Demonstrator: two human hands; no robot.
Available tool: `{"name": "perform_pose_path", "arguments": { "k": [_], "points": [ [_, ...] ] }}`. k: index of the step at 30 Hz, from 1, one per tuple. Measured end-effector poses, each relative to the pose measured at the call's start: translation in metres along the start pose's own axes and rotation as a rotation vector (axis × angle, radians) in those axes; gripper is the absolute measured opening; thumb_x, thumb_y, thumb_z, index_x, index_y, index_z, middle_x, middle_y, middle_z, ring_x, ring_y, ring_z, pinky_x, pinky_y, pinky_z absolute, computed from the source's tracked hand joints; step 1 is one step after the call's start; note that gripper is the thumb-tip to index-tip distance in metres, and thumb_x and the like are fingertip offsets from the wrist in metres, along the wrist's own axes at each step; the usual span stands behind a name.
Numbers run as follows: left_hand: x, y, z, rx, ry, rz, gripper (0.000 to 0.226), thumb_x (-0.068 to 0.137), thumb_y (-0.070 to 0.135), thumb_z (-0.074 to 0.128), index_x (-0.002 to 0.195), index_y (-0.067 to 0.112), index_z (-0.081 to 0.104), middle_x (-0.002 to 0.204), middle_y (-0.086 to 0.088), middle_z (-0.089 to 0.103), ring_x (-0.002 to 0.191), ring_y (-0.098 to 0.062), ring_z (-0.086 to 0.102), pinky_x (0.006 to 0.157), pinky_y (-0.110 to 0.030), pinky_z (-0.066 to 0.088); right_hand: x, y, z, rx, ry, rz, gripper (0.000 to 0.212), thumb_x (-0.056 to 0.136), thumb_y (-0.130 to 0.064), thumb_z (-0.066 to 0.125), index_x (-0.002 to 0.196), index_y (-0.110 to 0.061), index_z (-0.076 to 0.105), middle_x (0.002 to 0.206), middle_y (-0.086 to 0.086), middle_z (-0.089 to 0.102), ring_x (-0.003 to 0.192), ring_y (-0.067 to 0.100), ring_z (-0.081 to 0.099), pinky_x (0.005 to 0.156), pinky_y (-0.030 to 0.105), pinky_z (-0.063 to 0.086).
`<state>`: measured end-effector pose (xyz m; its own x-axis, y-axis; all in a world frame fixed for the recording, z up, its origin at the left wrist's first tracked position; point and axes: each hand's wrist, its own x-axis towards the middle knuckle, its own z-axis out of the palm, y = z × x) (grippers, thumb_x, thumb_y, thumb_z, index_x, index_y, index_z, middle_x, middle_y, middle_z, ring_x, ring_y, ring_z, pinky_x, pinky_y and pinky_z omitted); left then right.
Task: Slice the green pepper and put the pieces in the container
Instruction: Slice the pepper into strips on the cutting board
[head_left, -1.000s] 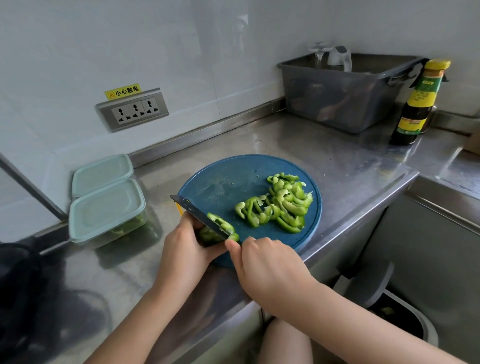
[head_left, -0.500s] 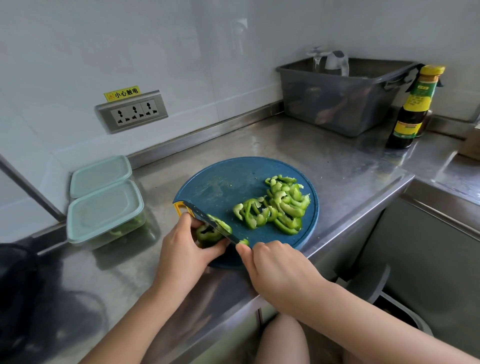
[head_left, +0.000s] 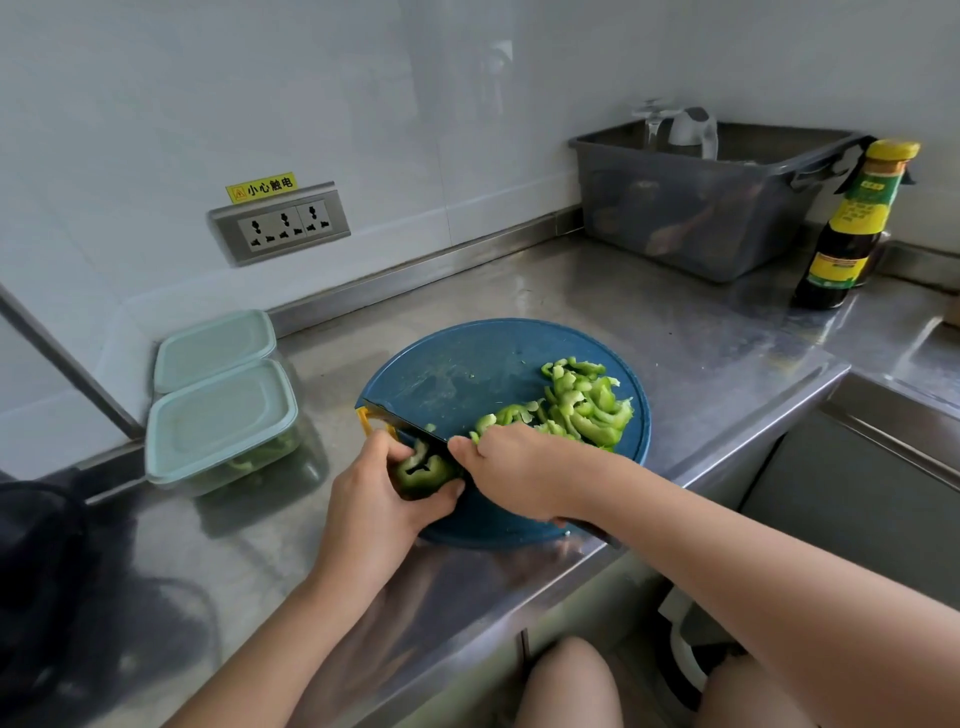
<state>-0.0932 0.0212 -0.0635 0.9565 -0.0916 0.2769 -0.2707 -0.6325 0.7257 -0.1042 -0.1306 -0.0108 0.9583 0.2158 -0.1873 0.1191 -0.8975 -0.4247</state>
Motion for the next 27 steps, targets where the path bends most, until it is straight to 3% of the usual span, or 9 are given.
{"name": "perform_pose_path", "arguments": {
  "k": [4, 7, 9, 11, 16, 19, 22, 24, 27],
  "points": [
    [0.000, -0.002, -0.001, -0.034, -0.038, 0.022, 0.047, 0.055, 0.027, 0.087, 0.072, 0.020, 0.044, 0.070, 0.007, 0.061, 0.065, 0.001, 0.054, 0.054, -0.012, 0.038, 0.013, -0.012, -0.005, -0.104, -0.107, 0.056, 0.034, 0.097, 0.001, 0.034, 0.130, -0.005, 0.033, 0.071, 0.011, 0.041, 0.052, 0.022, 0.045, 0.023, 0.016, 0.033],
    [0.001, -0.005, -0.002, -0.033, -0.056, 0.026, 0.045, 0.057, 0.028, 0.087, 0.077, 0.021, 0.047, 0.075, 0.007, 0.064, 0.068, -0.001, 0.058, 0.055, -0.011, 0.039, 0.015, -0.013, -0.012, 0.166, -0.126, 0.227, 0.023, 0.102, -0.019, 0.027, 0.103, -0.005, 0.046, 0.069, 0.015, 0.045, 0.048, 0.026, 0.048, 0.042, 0.032, 0.052],
    [0.002, -0.007, -0.003, -0.021, -0.083, 0.028, 0.045, 0.059, 0.030, 0.086, 0.084, 0.021, 0.051, 0.079, 0.007, 0.065, 0.070, -0.003, 0.059, 0.057, -0.010, 0.040, 0.010, -0.002, -0.018, 0.443, -0.143, 0.418, 0.046, 0.099, -0.045, 0.026, 0.081, -0.008, 0.047, 0.060, 0.010, 0.046, 0.043, 0.020, 0.040, 0.047, 0.028, 0.041],
    [0.003, -0.008, -0.005, -0.034, -0.112, 0.031, 0.046, 0.059, 0.030, 0.087, 0.089, 0.022, 0.053, 0.083, 0.006, 0.065, 0.072, -0.004, 0.061, 0.059, -0.010, 0.042, 0.007, 0.019, -0.022, 0.601, -0.147, 0.519, 0.050, 0.093, -0.057, 0.027, 0.074, -0.014, 0.045, 0.050, 0.000, 0.042, 0.036, 0.016, 0.035, 0.044, 0.021, 0.032],
    [0.005, -0.005, -0.009, -0.021, -0.151, 0.049, 0.047, 0.056, 0.040, 0.087, 0.089, 0.031, 0.056, 0.090, 0.009, 0.064, 0.077, -0.007, 0.062, 0.064, -0.017, 0.044, -0.025, 0.041, -0.028, 0.704, -0.098, 0.454, 0.053, 0.091, -0.061, 0.030, 0.068, -0.016, 0.043, 0.044, -0.003, 0.039, 0.033, 0.014, 0.033, 0.039, 0.018, 0.030],
    [0.005, -0.004, -0.009, -0.030, -0.128, 0.008, 0.049, 0.050, 0.040, 0.089, 0.084, 0.030, 0.055, 0.088, 0.011, 0.064, 0.075, -0.004, 0.062, 0.060, -0.013, 0.041, -0.044, 0.026, -0.009, 0.575, 0.084, 0.269, 0.056, 0.095, -0.055, 0.030, 0.061, -0.013, 0.041, 0.047, 0.000, 0.037, 0.039, 0.017, 0.034, 0.042, 0.022, 0.033],
    [0.005, -0.004, -0.005, -0.003, -0.102, -0.012, 0.053, 0.048, 0.040, 0.089, 0.086, 0.028, 0.054, 0.090, 0.010, 0.063, 0.079, -0.003, 0.060, 0.059, -0.012, 0.038, -0.056, 0.015, 0.015, 0.267, 0.225, 0.098, 0.059, 0.098, -0.050, 0.027, 0.055, -0.010, 0.032, 0.053, 0.006, 0.034, 0.055, 0.025, 0.036, 0.060, 0.036, 0.034],
    [0.005, -0.007, -0.003, 0.009, -0.082, -0.008, 0.055, 0.048, 0.041, 0.089, 0.087, 0.026, 0.054, 0.089, 0.007, 0.064, 0.078, -0.007, 0.061, 0.060, -0.013, 0.038, -0.060, 0.012, 0.028, 0.146, 0.261, 0.041, 0.057, 0.096, -0.052, 0.023, 0.056, -0.012, 0.030, 0.054, 0.005, 0.035, 0.062, 0.031, 0.040, 0.066, 0.041, 0.038],
    [0.007, -0.011, -0.002, 0.060, -0.079, 0.034, 0.055, 0.049, 0.045, 0.088, 0.088, 0.022, 0.057, 0.081, 0.006, 0.064, 0.073, -0.006, 0.061, 0.058, -0.013, 0.038, -0.065, 0.011, 0.040, 0.018, 0.301, 0.022, 0.053, 0.091, -0.058, 0.011, 0.061, -0.018, 0.029, 0.058, 0.001, 0.036, 0.066, 0.032, 0.044, 0.063, 0.041, 0.038]
  ]
}}
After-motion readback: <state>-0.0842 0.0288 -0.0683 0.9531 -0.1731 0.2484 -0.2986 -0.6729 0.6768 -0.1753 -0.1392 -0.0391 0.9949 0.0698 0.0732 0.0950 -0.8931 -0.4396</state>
